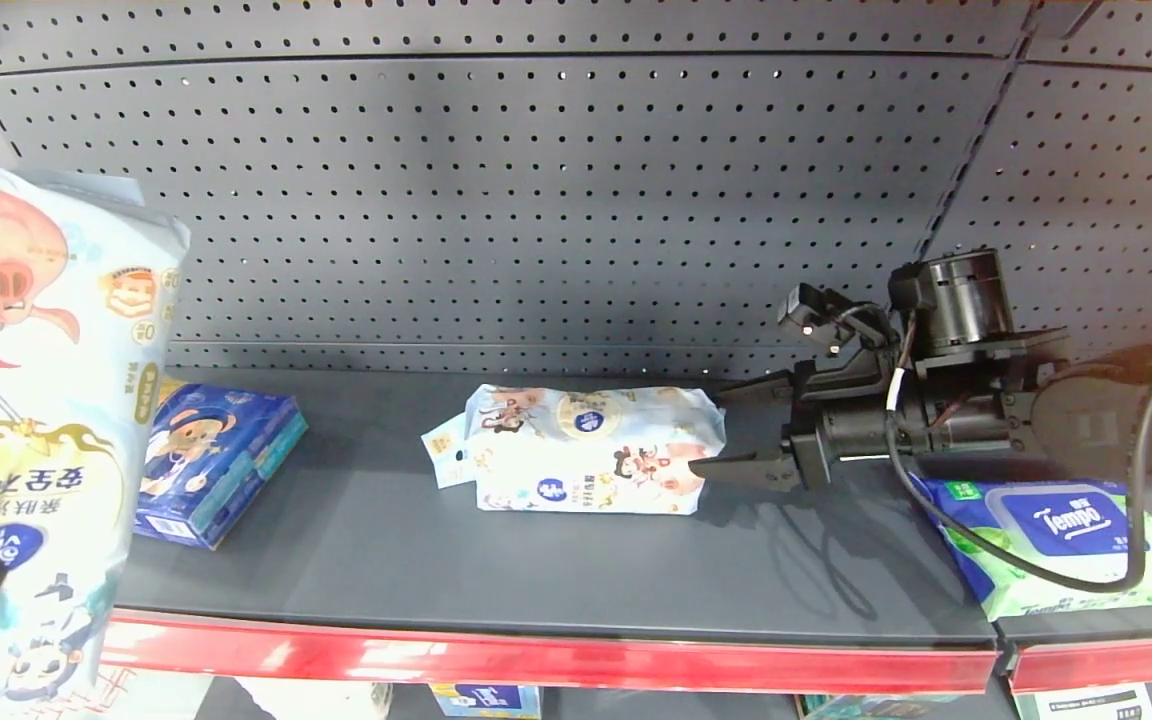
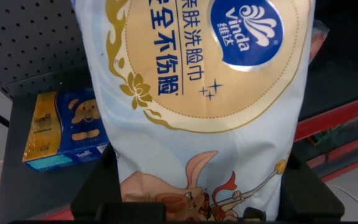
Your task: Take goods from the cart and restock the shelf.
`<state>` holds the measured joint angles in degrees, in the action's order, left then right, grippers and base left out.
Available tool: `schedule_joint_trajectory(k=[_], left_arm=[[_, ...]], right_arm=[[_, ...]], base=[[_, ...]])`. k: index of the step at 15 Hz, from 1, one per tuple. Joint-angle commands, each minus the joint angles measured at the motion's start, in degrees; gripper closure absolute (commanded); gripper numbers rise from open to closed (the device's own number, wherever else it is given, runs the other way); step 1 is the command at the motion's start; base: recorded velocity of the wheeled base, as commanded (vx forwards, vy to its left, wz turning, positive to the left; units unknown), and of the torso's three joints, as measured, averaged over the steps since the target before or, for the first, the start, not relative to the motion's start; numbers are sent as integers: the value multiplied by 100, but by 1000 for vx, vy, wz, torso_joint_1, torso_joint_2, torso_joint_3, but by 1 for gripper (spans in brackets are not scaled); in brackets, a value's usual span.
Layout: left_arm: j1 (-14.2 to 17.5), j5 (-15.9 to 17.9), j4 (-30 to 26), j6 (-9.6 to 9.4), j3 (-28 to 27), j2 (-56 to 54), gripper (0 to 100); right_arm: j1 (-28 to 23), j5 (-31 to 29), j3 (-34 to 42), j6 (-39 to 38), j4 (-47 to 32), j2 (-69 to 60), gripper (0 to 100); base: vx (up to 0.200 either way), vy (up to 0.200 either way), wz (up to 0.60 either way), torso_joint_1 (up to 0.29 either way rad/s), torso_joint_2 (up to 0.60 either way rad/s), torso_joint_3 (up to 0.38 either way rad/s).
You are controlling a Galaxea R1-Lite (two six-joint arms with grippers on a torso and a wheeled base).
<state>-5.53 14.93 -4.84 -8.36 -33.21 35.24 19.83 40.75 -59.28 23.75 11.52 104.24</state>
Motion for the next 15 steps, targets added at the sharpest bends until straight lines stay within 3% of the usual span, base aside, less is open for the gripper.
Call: schedule_joint_trajectory(k=[1,11,12,15], left_arm=[[0,1,1,1,-10,-9,100],[0,10,1,1,-19,0,100],[0,10,1,1,-28,0,100],[0,10,1,1,-19,0,100]], right_arm=[[20,12,-242,7,-9,263,0],[592,-199,-426,16,8,782,0],[592,-199,-461,25,8,843,100],[592,-226,-576,-2,8,914,100]], base=[[0,0,0,0,0,0],[0,0,0,0,0,0],[0,0,0,0,0,0],[0,0,0,0,0,0]])
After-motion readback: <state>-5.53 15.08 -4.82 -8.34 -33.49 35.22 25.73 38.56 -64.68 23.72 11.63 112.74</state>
